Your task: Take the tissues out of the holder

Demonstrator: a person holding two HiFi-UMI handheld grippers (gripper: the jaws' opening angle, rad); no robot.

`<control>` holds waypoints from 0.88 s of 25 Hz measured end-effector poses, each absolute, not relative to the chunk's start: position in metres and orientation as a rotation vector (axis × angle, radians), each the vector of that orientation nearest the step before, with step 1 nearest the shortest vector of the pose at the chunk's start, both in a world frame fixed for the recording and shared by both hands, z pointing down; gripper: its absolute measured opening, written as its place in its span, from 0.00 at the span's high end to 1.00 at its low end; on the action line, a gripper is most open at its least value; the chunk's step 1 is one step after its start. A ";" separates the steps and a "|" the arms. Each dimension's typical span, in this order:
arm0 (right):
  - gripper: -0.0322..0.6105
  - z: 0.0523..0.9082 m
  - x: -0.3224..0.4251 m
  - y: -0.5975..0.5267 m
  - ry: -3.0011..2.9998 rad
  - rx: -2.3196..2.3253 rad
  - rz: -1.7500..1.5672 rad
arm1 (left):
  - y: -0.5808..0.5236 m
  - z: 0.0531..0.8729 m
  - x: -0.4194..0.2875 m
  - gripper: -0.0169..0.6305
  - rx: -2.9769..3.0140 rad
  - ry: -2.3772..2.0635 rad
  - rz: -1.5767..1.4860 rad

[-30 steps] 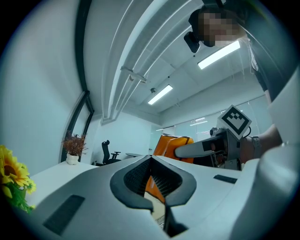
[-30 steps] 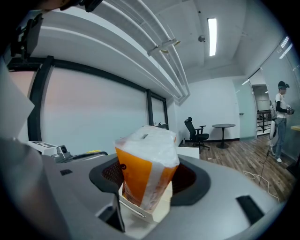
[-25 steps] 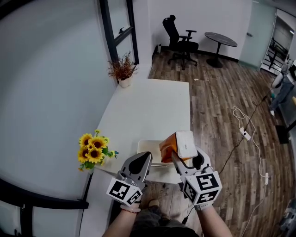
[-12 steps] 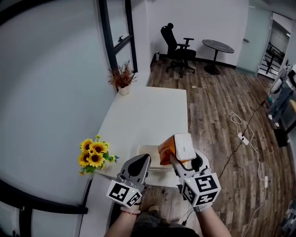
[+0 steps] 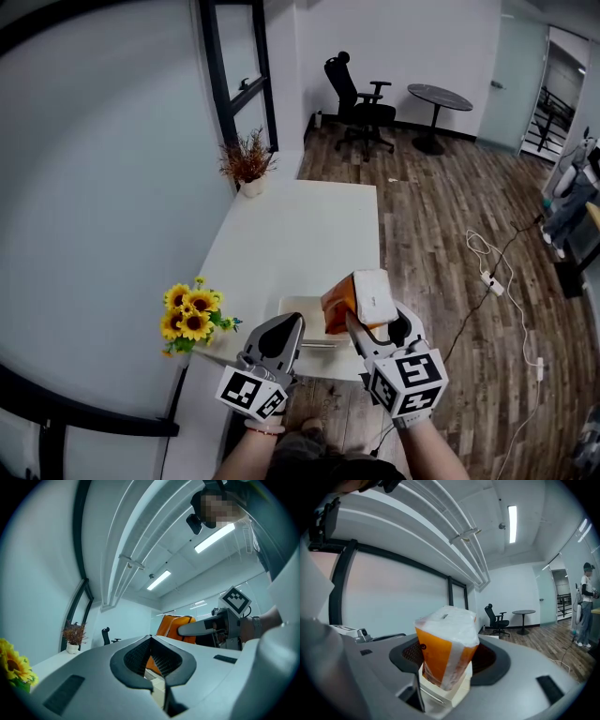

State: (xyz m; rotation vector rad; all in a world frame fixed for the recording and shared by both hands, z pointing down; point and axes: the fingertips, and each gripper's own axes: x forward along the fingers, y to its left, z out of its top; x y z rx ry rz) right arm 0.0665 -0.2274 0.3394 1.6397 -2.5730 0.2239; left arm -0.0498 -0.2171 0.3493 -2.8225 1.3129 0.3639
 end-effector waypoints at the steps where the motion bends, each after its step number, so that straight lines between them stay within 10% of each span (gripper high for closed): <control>1: 0.53 0.339 0.067 -0.228 -2.573 1.641 0.221 | -0.218 0.350 -0.051 0.96 -2.822 1.315 0.365; 22: 0.54 0.346 0.076 -0.232 -2.550 1.679 0.260 | -0.224 0.366 -0.057 0.96 -2.848 1.336 0.322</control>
